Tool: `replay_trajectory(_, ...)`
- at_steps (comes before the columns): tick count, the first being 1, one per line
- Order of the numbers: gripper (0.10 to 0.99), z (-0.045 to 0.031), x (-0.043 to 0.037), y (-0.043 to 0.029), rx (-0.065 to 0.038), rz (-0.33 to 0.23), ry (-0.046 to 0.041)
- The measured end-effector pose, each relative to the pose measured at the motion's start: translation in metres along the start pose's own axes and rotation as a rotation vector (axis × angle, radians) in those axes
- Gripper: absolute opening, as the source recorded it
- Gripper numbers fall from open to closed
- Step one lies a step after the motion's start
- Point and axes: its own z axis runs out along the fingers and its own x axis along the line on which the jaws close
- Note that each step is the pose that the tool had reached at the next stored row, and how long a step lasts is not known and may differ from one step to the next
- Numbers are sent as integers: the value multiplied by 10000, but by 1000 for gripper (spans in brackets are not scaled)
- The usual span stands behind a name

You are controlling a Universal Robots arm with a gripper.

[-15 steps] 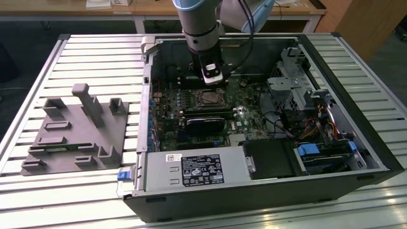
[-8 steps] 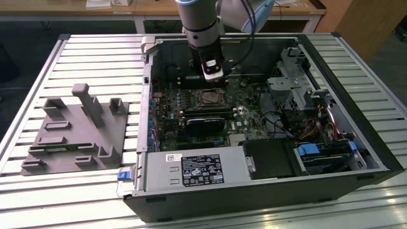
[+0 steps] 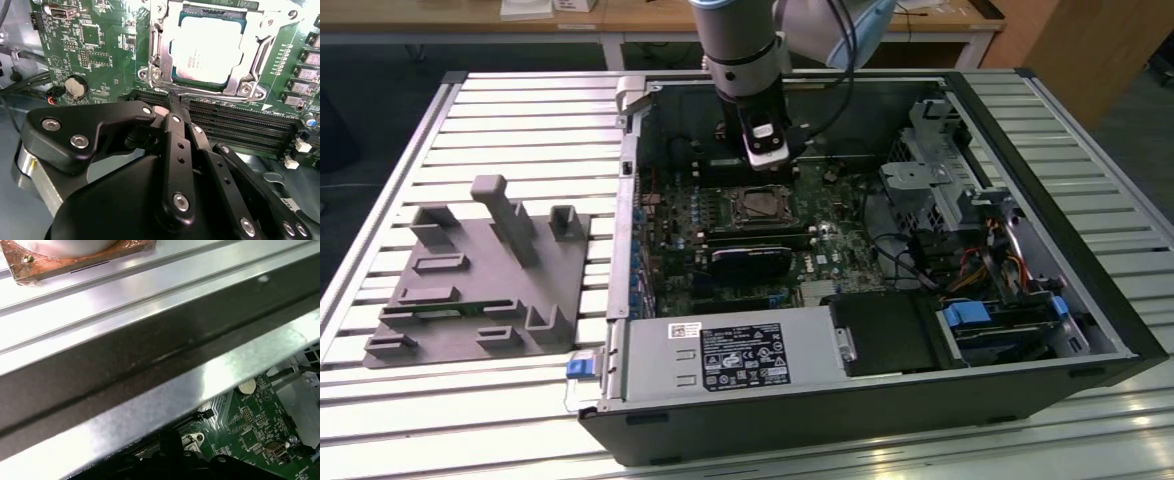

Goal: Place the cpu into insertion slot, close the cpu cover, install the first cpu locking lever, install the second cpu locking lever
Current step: 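Install the first cpu locking lever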

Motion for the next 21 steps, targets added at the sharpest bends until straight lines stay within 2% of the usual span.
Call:
replay_trajectory(2, 106, 2, 0, 0, 102, -2, 76)
replay_trajectory(6, 106, 7, -4, -7, 308, 20, 364)
replay_trajectory(8, 106, 6, -12, -20, 394, 28, 477)
replay_trajectory(13, 106, -1, -53, -92, 528, 31, 621)
replay_trajectory(21, 106, -20, -140, -251, 689, 38, 775)
